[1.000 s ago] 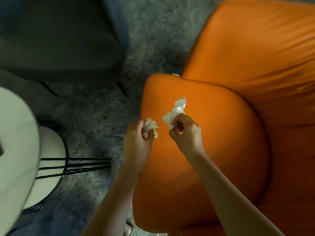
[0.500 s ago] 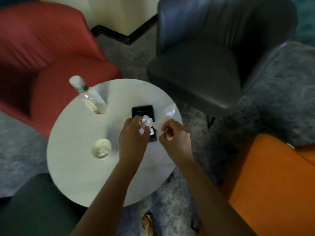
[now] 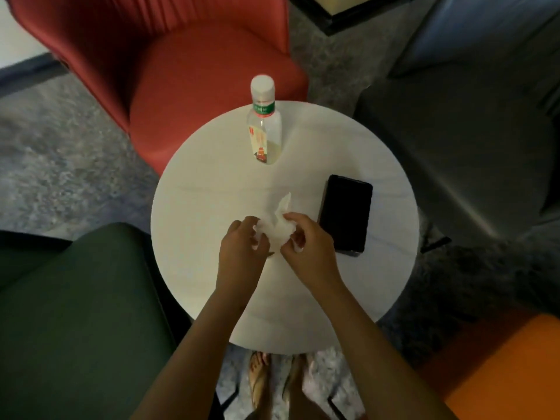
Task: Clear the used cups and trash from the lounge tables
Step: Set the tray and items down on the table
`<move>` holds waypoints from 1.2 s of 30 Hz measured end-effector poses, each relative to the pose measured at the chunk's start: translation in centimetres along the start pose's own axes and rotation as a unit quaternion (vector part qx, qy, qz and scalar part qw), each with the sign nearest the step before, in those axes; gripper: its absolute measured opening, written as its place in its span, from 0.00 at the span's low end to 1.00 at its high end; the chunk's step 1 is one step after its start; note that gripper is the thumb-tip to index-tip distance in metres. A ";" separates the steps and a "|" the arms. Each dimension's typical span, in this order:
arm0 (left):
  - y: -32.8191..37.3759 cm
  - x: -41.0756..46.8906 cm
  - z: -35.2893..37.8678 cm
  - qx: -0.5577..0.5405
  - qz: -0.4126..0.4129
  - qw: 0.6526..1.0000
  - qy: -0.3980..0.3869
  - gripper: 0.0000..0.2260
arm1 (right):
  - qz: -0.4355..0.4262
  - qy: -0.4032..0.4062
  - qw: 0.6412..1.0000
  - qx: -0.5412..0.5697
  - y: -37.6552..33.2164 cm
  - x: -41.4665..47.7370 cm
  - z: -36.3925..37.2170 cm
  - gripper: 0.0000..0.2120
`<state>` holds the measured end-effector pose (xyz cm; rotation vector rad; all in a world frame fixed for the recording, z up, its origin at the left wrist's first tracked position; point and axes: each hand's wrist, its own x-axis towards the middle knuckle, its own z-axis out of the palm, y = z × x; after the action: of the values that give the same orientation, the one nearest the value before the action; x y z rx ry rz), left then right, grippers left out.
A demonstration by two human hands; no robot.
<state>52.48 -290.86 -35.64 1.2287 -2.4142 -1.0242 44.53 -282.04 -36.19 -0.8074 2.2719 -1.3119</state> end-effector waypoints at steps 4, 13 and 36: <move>-0.9 0.3 1.7 0.019 -0.010 1.000 -0.003 0.07 | -0.032 0.009 0.999 -0.009 1.1 1.0 -0.5 0.14; -0.7 -0.1 2.9 -0.026 -0.103 0.992 0.074 0.22 | -0.084 -0.075 0.993 0.030 1.4 2.0 0.8 0.08; -5.2 -1.3 2.1 0.047 0.045 0.998 -0.009 0.22 | -0.191 -0.066 0.956 -0.215 2.0 0.5 2.2 0.13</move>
<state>55.39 -290.90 -40.60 1.1337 -2.5328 -0.9098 44.85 -283.00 -38.99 -1.4969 2.4027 -0.8683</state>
